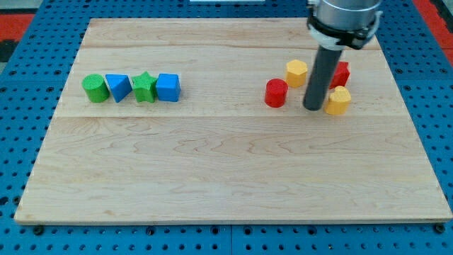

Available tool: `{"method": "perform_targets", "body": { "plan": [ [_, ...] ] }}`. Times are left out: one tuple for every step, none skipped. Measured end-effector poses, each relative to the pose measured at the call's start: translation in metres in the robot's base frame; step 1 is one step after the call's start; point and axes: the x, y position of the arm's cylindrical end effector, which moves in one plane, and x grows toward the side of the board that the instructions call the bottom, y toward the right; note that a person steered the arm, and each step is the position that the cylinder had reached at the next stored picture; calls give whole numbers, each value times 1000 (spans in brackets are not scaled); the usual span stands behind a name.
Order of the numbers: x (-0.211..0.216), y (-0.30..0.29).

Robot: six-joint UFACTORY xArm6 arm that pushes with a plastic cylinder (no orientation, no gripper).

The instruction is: Place the red circle horizontal to the yellow hexagon

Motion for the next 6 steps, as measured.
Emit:
{"method": "perform_targets", "body": {
  "plan": [
    [-19, -38],
    [-20, -77],
    [6, -92],
    [-22, -117],
    [-35, -112],
    [-34, -127]
  ]
}}
